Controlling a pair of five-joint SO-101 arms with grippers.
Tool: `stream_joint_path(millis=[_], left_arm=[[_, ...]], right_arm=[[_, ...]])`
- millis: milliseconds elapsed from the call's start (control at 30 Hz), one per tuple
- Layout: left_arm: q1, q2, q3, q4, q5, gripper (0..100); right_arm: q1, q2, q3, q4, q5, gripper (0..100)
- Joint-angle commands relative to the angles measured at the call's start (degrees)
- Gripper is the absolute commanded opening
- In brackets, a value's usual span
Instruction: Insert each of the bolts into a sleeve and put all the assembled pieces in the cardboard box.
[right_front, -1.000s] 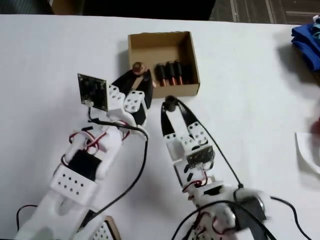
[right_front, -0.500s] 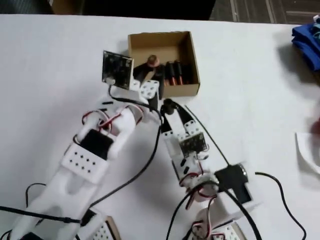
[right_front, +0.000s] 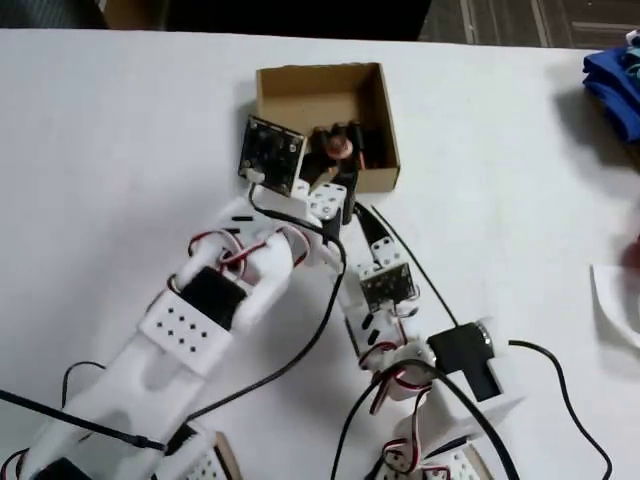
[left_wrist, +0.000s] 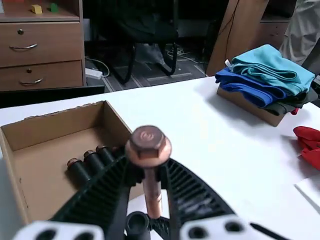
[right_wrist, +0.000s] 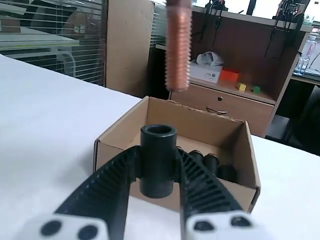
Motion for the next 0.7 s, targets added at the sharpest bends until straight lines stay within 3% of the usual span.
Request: stream_joint_path(millis=[0, 667], left_arm=[[0.62, -0.18, 0.22, -1.93, -0.35, 3], [0.53, 0.26, 0.40, -1.93, -0.44, 3]], right_arm=[[-0.31, -0.04, -1.67, -1.63, -0.09, 1.9], [-0.04, -0.04, -1.32, -4.44, -4.75, 1.9]])
